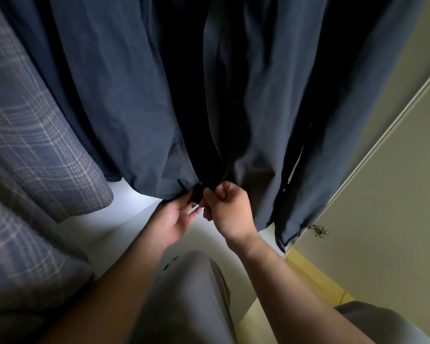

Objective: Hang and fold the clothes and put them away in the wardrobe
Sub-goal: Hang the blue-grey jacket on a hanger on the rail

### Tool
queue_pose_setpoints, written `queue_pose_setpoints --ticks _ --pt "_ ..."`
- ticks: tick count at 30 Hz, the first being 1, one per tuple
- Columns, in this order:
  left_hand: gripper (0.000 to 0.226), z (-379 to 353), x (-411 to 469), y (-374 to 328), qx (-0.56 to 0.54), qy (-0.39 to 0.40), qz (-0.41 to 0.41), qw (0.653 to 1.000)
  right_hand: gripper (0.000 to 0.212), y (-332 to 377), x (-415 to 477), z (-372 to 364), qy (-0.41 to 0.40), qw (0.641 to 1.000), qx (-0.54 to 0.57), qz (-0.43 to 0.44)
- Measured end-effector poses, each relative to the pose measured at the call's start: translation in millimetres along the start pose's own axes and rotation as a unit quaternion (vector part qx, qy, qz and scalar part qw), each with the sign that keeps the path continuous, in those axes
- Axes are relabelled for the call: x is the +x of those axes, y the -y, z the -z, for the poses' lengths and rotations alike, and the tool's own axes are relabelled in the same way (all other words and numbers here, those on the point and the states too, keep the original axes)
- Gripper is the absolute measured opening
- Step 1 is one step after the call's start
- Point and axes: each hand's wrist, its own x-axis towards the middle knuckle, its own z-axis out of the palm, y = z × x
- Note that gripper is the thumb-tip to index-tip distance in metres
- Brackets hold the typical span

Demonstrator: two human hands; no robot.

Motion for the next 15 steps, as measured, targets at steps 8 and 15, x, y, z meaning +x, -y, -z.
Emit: queue_pose_setpoints --ticks 8,15 --pt "0.016 -3 13 6 0.108 -0.209 -0.009 0.972 0.040 50 11 -7 0.009 0.998 0.030 0.061" --pt "0.071 -9 -31 -4 0.600 -0.282 0.022 0.748 0.039 44 12 -3 0.000 0.993 -0.093 0.075"
